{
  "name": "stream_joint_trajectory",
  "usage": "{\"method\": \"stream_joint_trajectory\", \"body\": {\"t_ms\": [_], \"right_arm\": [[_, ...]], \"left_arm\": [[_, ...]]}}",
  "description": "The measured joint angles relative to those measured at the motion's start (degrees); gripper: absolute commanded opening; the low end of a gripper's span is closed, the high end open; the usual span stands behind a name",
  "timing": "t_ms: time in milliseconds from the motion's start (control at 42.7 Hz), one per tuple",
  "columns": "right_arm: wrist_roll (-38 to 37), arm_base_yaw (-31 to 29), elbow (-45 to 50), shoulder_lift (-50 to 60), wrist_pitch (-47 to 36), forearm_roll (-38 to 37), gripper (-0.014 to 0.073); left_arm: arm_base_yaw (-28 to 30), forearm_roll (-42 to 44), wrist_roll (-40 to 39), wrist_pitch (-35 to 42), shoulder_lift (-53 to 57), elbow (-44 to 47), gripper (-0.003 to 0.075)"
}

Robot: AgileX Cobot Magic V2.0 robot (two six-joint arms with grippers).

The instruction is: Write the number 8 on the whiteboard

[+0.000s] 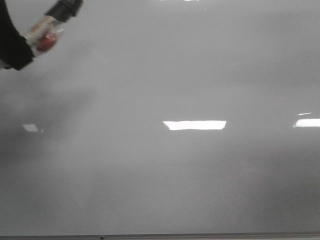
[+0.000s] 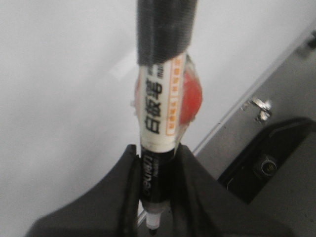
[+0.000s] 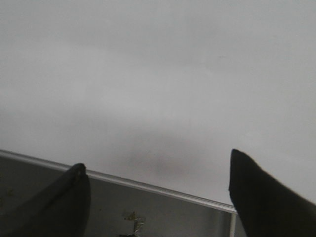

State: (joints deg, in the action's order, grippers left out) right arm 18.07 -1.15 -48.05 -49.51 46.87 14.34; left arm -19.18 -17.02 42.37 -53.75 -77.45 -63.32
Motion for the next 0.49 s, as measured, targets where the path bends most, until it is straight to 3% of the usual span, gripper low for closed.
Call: {"method": "stream_joint_trajectory", "body": {"t_ms": [257,491], "right_arm": [[22.53,1.35,-3.33,-6.95,7.35,15.32,0.0591],[36.40,12.91,-5.68,-11.09,10.61,18.04,0.0591]], "left_arm": [[-13.81,-0.32,5.13,-0.40,-4.97,-1.82,-0.0020],[-22.28,2.40,6.69,-0.40,-7.28,-4.20,-0.0020]]}}
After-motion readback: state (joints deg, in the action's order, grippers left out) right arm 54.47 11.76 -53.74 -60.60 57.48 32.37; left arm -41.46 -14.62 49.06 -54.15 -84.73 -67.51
